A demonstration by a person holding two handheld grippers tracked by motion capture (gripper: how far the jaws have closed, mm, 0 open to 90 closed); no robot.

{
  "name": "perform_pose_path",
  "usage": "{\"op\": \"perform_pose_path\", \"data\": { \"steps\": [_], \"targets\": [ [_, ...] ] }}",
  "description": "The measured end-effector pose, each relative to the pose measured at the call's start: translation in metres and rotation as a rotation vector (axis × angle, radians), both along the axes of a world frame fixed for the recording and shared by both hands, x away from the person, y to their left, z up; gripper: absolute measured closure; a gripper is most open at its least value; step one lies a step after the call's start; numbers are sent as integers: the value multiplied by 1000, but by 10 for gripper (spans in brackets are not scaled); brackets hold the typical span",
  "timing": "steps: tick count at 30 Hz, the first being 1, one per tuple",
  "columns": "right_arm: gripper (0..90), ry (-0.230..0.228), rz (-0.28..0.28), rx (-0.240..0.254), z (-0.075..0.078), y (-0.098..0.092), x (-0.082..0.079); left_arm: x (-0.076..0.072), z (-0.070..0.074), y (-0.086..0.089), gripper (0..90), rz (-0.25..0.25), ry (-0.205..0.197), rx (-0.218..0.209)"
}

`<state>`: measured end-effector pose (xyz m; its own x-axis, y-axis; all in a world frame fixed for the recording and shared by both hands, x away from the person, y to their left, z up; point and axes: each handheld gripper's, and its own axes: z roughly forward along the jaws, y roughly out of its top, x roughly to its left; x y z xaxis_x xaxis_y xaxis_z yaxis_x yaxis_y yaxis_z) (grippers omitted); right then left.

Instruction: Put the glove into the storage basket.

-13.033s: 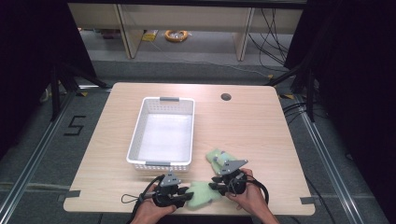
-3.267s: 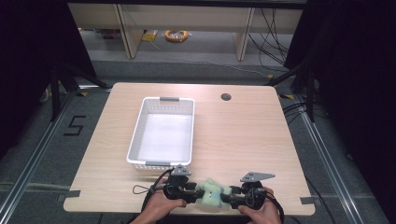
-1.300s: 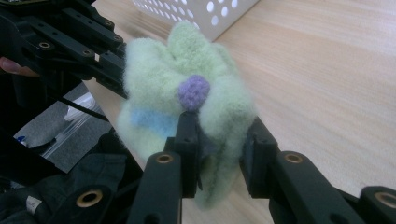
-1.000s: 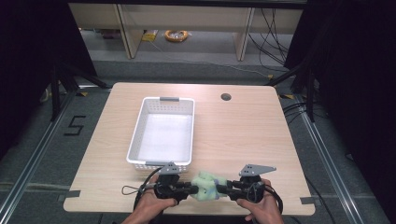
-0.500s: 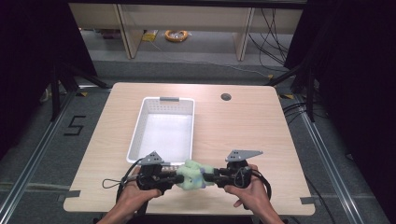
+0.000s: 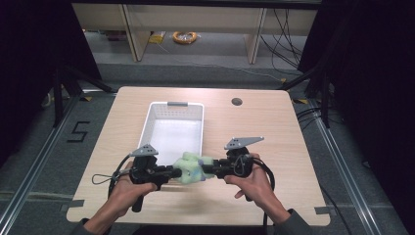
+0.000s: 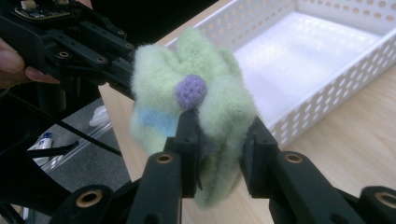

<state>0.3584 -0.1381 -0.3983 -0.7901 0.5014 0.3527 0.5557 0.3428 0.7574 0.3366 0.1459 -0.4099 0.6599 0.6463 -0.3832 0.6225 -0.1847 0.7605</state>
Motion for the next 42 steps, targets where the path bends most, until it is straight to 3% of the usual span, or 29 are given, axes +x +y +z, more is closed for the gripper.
{"op": "perform_pose_path", "data": {
  "steps": [4,5,6,14,16,24,29,31,34,42],
  "targets": [
    [720,0,-1,-11,5,6,7,7,4,7,755,12,4,-1],
    [719,24,2,2,9,13,11,12,5,12,755,20,10,4],
    [720,0,6,-12,10,14,15,15,5,14,755,21,16,5],
    [719,32,8,-36,12,35,36,33,6,28,755,75,25,46],
    [719,43,8,-50,9,46,47,41,4,35,755,92,46,60],
    [720,75,3,-88,-1,67,66,58,-5,48,754,127,92,88],
    [719,103,0,-111,-9,76,75,65,-13,51,752,129,120,110],
    [719,104,3,-120,-13,78,78,68,-15,54,751,105,127,145],
    [718,124,-9,-137,-17,82,79,72,-20,53,749,125,135,147],
    [715,122,7,-183,-31,87,88,76,-31,52,746,104,169,180]
  ]
}}
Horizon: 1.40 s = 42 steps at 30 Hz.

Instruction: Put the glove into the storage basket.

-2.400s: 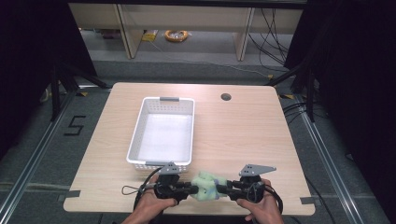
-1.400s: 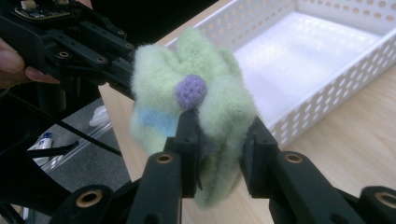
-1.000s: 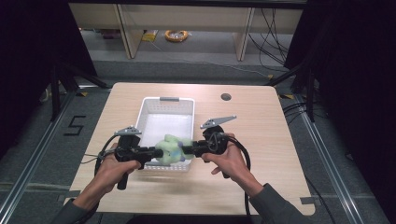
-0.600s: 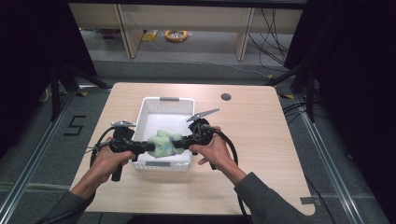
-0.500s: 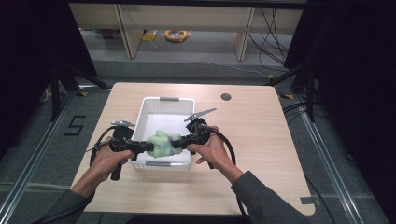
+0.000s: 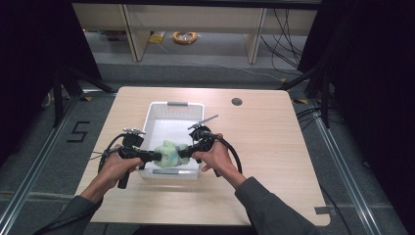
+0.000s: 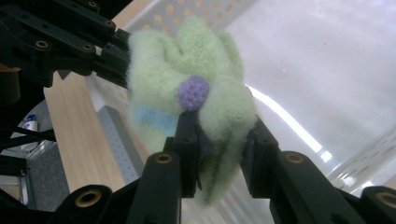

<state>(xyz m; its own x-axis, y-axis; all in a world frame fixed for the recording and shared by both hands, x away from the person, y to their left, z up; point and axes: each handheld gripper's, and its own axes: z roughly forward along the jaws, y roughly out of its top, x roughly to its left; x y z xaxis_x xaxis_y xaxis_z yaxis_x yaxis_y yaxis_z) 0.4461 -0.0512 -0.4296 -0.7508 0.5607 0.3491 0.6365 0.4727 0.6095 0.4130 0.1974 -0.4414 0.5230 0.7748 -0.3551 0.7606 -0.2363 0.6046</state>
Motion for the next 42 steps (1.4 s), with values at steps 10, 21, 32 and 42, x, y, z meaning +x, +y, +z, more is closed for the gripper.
{"op": "perform_pose_path", "data": {
  "steps": [10,21,32,42],
  "targets": [
    [706,43,-36,-60,-9,6,0,3,-8,-2,737,2,18,34],
    [697,53,-27,-100,-15,12,4,5,-13,-4,724,-8,33,74],
    [652,52,-21,-139,-19,14,8,10,-13,-3,678,-1,33,116],
    [515,36,-53,-160,-13,15,10,12,-6,-1,566,31,0,135]
  ]
}}
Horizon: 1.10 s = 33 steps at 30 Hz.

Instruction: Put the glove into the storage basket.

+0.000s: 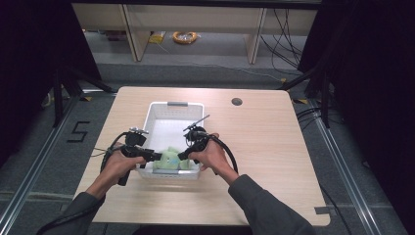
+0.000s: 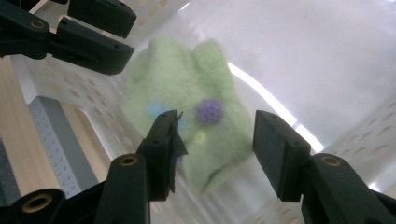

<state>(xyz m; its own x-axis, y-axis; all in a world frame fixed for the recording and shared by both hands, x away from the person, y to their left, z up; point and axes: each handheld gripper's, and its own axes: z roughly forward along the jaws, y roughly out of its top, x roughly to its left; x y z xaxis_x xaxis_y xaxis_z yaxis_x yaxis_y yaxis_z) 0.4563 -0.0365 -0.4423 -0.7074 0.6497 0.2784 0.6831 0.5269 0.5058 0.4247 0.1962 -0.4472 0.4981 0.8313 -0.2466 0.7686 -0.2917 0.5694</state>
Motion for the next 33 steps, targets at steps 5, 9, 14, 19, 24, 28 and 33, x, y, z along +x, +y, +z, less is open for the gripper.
{"op": "perform_pose_path", "data": {
  "steps": [5,9,14,19,24,28,33],
  "targets": [
    [497,-51,1,-7,6,-2,1,0,1,-1,526,44,-14,-17],
    [487,-62,2,7,10,-5,0,-3,7,-1,486,42,-17,-31],
    [474,-89,20,41,20,-12,-5,-10,15,-4,451,43,-45,-54],
    [441,-124,23,74,28,-24,-9,-19,22,-7,397,10,-44,-90],
    [406,-163,30,107,33,-41,-18,-31,28,-15,356,5,-71,-145],
    [372,-177,32,102,36,-53,-25,-41,31,-23,301,-22,-81,-155],
    [353,-192,24,128,35,-67,-32,-54,31,-33,248,-65,-105,-181]
  ]
}}
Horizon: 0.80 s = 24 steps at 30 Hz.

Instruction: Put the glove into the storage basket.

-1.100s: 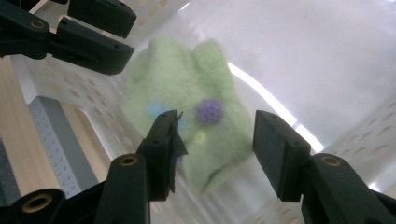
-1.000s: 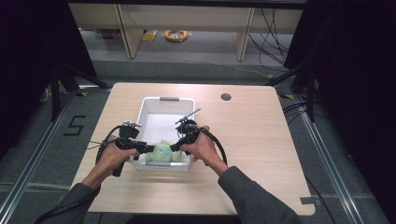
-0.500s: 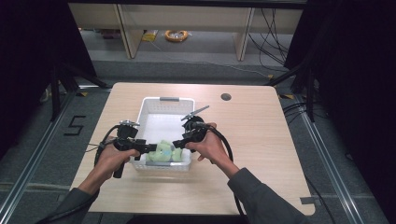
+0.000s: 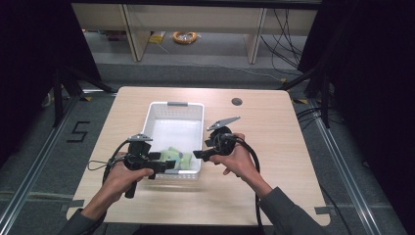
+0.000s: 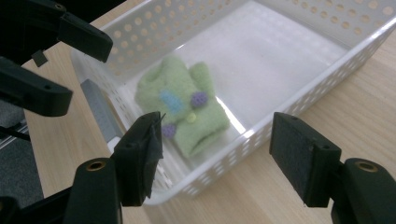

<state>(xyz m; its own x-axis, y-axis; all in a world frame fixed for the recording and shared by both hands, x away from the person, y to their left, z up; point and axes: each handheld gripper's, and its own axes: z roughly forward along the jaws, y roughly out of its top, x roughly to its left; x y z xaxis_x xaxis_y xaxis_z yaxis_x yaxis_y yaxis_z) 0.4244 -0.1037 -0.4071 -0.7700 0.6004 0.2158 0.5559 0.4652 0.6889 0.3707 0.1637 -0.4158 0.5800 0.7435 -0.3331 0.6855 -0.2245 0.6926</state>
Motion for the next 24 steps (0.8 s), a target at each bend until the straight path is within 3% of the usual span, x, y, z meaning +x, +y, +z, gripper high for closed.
{"op": "perform_pose_path", "data": {
  "steps": [4,7,8,9,17,20,21,24],
  "targets": [
    [341,-7,0,6,0,-8,-4,-8,-1,-6,192,-6,-10,-30],
    [335,-12,-4,37,1,-18,-7,-17,-3,-12,177,-32,-19,-65],
    [330,-39,-6,25,1,-21,-7,-19,-4,-14,178,-37,-23,-75],
    [324,-23,-16,28,2,-23,-10,-21,-4,-15,176,-36,-24,-79],
    [303,-69,-16,34,2,-42,-17,-32,-8,-26,181,-63,-54,-94],
    [302,-74,-38,25,3,-48,-21,-34,-9,-29,181,-75,-50,-100],
    [299,-76,-37,53,2,-53,-23,-37,-10,-32,182,-76,-53,-107],
    [293,-83,-52,52,2,-62,-28,-40,-14,-35,181,-91,-45,-113]
  ]
}}
